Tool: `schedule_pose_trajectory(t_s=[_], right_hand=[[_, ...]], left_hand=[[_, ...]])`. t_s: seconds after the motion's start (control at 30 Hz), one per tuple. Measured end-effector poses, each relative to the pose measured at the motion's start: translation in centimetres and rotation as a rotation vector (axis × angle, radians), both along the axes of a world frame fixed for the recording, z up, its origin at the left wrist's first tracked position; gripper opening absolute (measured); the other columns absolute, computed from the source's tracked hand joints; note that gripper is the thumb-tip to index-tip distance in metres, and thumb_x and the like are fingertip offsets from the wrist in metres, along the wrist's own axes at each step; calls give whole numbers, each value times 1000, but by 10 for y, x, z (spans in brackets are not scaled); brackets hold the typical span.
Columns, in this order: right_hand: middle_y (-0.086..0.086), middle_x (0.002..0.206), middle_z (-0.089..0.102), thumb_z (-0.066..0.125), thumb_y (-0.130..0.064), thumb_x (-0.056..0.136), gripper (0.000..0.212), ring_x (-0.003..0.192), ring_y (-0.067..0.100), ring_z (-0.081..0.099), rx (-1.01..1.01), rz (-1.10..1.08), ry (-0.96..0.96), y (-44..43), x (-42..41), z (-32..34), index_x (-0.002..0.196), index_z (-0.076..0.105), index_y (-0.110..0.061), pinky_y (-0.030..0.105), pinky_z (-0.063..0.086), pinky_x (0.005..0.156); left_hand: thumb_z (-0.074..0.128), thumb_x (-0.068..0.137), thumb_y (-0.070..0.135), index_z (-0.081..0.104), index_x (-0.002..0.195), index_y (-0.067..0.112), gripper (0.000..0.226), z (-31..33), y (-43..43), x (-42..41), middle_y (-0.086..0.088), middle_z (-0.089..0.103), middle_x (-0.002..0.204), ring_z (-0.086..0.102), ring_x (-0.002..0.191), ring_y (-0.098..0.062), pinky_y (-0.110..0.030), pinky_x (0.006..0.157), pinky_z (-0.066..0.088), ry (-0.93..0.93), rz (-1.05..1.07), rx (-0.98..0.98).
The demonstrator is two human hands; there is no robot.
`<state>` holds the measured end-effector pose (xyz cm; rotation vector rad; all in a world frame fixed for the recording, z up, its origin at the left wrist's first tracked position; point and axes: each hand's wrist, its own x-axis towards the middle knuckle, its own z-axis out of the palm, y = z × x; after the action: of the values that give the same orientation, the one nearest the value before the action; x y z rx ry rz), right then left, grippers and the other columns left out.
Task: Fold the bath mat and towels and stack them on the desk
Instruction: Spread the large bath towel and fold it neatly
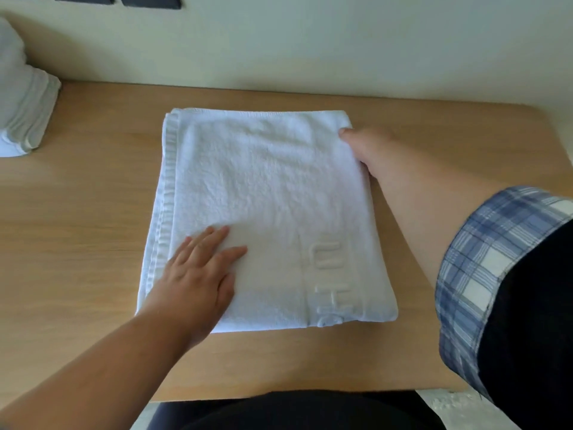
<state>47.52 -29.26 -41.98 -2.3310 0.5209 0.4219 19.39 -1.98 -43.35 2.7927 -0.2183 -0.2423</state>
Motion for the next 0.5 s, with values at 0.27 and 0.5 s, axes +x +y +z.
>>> schedule_pose_trajectory(t_s=[0.27,0.5], right_hand=[[18,131,56,41,-37,102,43,116,38,55,-162,-29,-171,5,-11,-7,129,48,-5,32,36,79],[7,153,40,43,-16,95,52,143,29,32,-344,455,-630,52,-48,-4,147,43,-19,45,21,117]], left_hand=[[25,96,46,40,143,39,49,3,-1,1,4,24,160,4,150,-11,-40,123,3,35,-8,61],[31,93,50,40,144,31,55,13,-22,87,-4,35,155,27,145,-26,-44,116,19,-94,-102,58]])
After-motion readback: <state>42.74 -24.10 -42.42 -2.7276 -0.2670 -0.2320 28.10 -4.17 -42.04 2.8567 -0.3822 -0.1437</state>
